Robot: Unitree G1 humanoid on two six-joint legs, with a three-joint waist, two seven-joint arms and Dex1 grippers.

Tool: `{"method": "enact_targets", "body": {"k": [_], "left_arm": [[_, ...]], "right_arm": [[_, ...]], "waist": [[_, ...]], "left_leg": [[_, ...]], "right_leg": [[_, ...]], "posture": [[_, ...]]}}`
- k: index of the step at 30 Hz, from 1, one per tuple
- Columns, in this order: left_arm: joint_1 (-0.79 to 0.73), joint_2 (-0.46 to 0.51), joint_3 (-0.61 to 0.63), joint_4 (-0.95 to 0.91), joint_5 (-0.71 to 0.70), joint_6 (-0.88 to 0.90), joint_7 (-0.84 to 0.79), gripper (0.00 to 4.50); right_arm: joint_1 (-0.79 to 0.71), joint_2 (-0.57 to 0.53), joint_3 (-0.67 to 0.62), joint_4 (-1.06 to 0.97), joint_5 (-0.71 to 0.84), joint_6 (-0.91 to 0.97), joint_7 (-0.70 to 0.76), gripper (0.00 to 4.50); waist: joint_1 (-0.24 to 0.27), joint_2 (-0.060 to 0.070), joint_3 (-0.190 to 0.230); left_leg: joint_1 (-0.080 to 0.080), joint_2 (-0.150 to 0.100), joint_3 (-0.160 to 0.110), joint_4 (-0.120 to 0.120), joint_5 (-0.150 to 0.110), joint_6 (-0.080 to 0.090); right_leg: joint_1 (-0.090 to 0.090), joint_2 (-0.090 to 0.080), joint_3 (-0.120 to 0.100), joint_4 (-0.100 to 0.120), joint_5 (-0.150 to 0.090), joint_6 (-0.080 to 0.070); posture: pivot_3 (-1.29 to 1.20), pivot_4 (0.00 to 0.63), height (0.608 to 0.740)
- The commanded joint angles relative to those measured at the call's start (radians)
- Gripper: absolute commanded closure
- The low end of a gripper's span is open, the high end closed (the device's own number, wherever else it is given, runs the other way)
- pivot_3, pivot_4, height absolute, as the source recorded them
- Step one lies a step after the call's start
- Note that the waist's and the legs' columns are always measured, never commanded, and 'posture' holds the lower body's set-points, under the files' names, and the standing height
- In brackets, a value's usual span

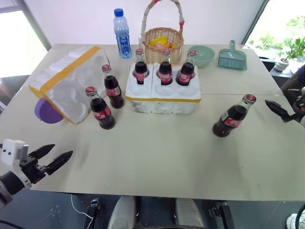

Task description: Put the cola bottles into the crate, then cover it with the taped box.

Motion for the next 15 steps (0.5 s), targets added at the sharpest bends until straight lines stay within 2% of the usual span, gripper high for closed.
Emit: {"method": "enact_targets", "body": {"k": [1,15], "left_arm": [[-0.002,0.011,0.007,-0.001,0.013,-0.021,-0.006,0.04],[-0.067,-0.002,0.034,-0.009,-0.029,0.028,0.064,0.04]], "right_arm": [[-0.011,-0.024,-0.038,-0.001,0.019,-0.018,-0.005,0.00],[-0.049,-0.026,-0.035,0.039,0.069,0.013,0.062,0.00]], "waist": [[0.000,0.000,0.000],[0.000,0.000,0.000]], "left_leg": [[0.000,0.000,0.000,0.000,0.000,0.000],[0.000,0.000,0.000,0.000,0.000,0.000]], "right_leg": [[0.000,0.000,0.000,0.000,0.000,0.000],[0.000,0.000,0.000,0.000,0.000,0.000]], "posture": [[0.00,0.150,0.740],[0.00,0.150,0.740]]}}
